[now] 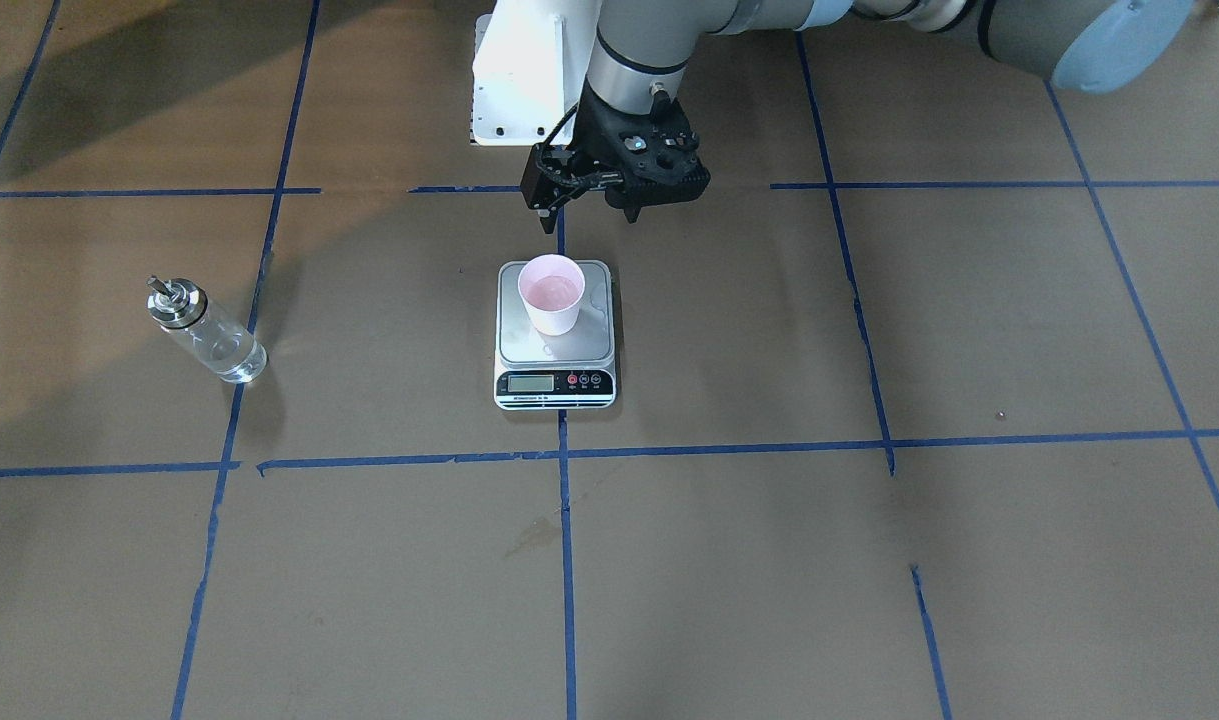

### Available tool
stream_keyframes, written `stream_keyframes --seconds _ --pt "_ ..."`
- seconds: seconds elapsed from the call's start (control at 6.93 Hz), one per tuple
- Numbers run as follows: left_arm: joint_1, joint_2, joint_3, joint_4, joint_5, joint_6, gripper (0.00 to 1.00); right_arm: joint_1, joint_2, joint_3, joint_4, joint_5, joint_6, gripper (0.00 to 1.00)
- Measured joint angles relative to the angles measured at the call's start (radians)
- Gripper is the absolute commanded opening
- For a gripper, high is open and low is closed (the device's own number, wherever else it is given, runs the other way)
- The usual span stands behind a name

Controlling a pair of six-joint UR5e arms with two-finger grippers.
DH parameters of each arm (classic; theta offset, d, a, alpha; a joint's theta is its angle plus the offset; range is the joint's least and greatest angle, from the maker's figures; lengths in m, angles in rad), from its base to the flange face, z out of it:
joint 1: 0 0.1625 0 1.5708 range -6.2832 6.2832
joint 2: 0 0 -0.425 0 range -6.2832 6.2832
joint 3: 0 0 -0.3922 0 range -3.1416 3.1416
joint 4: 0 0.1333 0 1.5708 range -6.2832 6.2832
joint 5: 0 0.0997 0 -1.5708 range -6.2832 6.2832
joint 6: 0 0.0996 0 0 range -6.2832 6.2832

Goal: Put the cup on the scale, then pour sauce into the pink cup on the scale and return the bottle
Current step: 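Release the cup and withdraw the left gripper while the right gripper reaches for the dispenser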

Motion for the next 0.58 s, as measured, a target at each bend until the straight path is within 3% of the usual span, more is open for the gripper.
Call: stream_keyframes --seconds 0.29,0.58 --pt "-0.090 0.011 -0.056 0.030 -0.050 0.045 1.00 -0.120 -0.005 0.189 -0.037 -0.007 0.278 1.00" --pt "-0.167 0.043 -0.100 0.055 -0.065 0.116 1.00 -0.317 -0.005 0.343 -0.004 -0.104 0.605 1.00"
